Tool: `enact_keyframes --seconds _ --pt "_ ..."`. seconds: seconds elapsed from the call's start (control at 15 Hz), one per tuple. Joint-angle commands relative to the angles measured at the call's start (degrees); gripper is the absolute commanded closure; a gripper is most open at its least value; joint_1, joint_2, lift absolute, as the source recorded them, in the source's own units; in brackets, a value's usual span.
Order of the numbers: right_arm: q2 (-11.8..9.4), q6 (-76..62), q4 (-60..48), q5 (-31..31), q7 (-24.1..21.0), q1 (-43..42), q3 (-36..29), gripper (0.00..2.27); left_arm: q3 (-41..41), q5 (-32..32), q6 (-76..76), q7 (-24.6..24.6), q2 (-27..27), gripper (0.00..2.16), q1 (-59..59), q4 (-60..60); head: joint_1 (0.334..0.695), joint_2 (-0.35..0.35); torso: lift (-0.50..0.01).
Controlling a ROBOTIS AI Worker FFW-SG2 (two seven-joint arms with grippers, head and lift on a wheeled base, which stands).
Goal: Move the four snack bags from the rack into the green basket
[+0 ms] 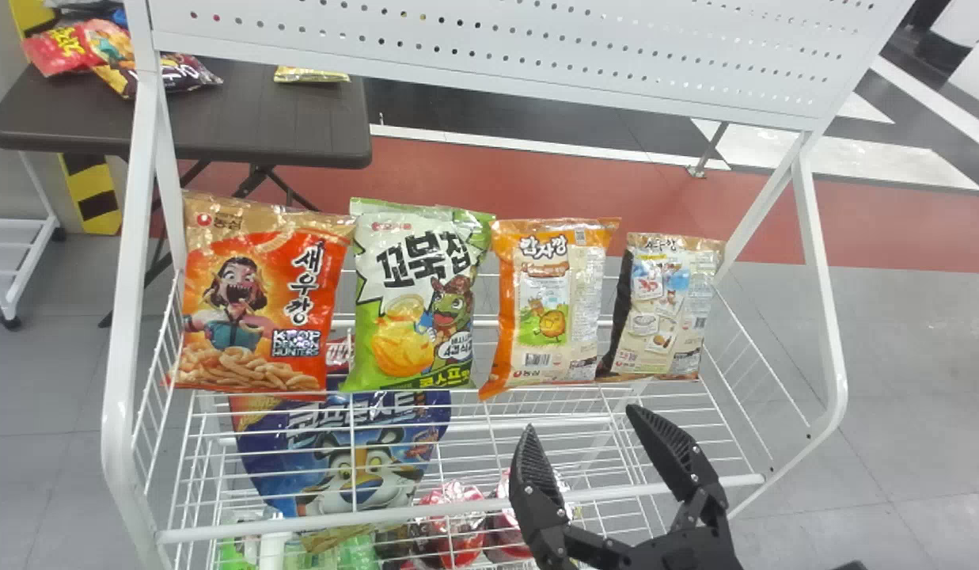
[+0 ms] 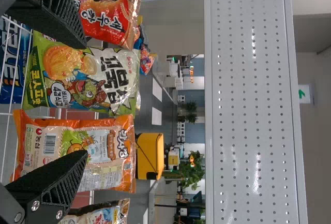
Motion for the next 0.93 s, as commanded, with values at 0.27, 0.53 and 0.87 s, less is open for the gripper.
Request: enact_keyframes --seconds 0.27,0.53,0.87 --pt "0.07 0.00 0.14 0.35 0.00 -0.07 0.18 0.09 0.00 0.00 0.05 0.10 0.00 1.48 0.00 0.00 0.695 -0.350 0.000" --pt "0.16 0.00 0.66 0.35 -0.18 -0.60 0.27 0.09 0.00 0.00 0.05 0.10 0.00 1.48 0.00 0.00 0.695 -0.350 0.000" --pt "0.78 9.14 9.98 2.64 -2.29 -16.59 6.95 0.09 -0.70 -0.61 0.05 0.54 0.00 1.48 -0.09 -0.09 0.695 -0.350 0.000"
